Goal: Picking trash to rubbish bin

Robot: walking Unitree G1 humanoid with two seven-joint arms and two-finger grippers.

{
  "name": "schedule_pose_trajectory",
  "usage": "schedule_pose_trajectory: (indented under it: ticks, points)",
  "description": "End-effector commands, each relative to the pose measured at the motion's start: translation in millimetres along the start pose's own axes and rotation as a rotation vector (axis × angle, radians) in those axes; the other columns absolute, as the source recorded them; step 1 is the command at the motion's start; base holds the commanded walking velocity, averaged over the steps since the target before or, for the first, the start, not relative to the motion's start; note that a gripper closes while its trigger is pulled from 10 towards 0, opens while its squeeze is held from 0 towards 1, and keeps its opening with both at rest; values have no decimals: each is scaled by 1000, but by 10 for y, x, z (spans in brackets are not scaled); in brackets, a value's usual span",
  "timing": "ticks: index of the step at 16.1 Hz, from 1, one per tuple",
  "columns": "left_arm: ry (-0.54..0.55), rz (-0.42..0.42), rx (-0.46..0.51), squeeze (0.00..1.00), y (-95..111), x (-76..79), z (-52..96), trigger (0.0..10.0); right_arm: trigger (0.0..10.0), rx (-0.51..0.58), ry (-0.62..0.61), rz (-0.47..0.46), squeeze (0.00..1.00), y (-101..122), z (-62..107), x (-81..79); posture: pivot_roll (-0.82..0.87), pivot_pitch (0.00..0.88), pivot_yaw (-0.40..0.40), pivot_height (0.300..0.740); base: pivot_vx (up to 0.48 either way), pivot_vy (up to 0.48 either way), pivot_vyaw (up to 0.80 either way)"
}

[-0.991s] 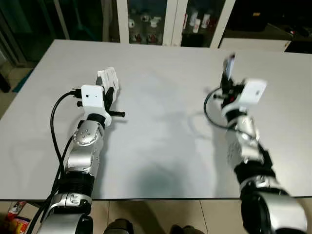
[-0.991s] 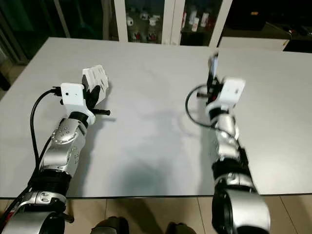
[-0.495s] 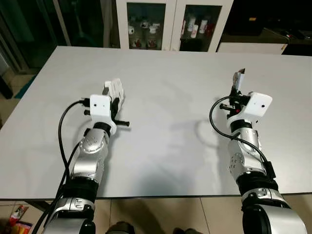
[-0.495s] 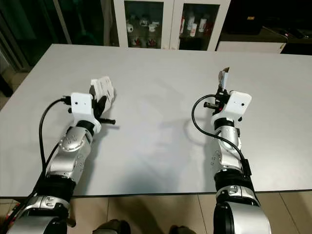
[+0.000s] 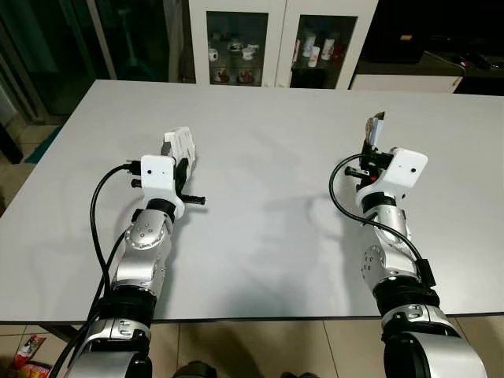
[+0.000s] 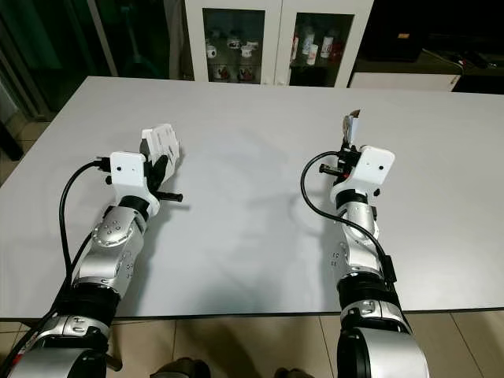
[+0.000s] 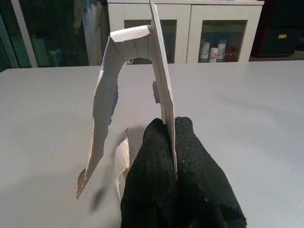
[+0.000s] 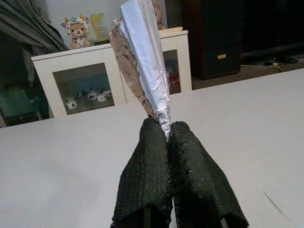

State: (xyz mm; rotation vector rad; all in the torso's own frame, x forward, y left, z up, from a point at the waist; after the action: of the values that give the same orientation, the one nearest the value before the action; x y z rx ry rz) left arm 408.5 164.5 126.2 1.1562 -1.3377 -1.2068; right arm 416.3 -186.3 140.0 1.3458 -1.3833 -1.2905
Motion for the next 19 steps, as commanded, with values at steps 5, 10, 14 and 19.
schedule_pose_trajectory:
  ticks: [5, 10, 14, 19]
  points:
    - [8, 13, 20, 0, 34, 3, -17, 10000, 10000, -28, 4, 11, 0, -63, 32, -7, 5, 0, -29, 740, -209, 0, 0]
    - [6, 13, 26, 0, 47, 1, -20, 10000, 10000, -32, 3, 8, 0, -65, 33, -16, 6, 0, -28, 740, -283, 0, 0]
    - [1, 10, 37, 0, 76, 10, -24, 10000, 10000, -35, 1, 6, 0, -77, 42, -16, 7, 0, -27, 740, -318, 0, 0]
    - [-1, 10, 41, 0, 97, 14, -38, 10000, 10000, -37, -2, 5, 0, -71, 38, -9, 4, 3, -28, 740, -319, 0, 0]
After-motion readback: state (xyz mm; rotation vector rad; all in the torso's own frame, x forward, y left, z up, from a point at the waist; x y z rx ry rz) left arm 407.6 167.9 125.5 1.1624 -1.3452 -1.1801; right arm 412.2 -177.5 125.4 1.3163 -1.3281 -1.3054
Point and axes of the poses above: a point about 5 cm out from each wrist's last joint towards the gripper, its own z axis pointing back from the gripper into the wrist, its own y axis along the axis of the wrist's last joint, x = y × z, the point moved 6 cm from there along -z, pointing out of the wrist towards the gripper, and after that the axes turned 6 degrees about z, right-handed, at the moved point
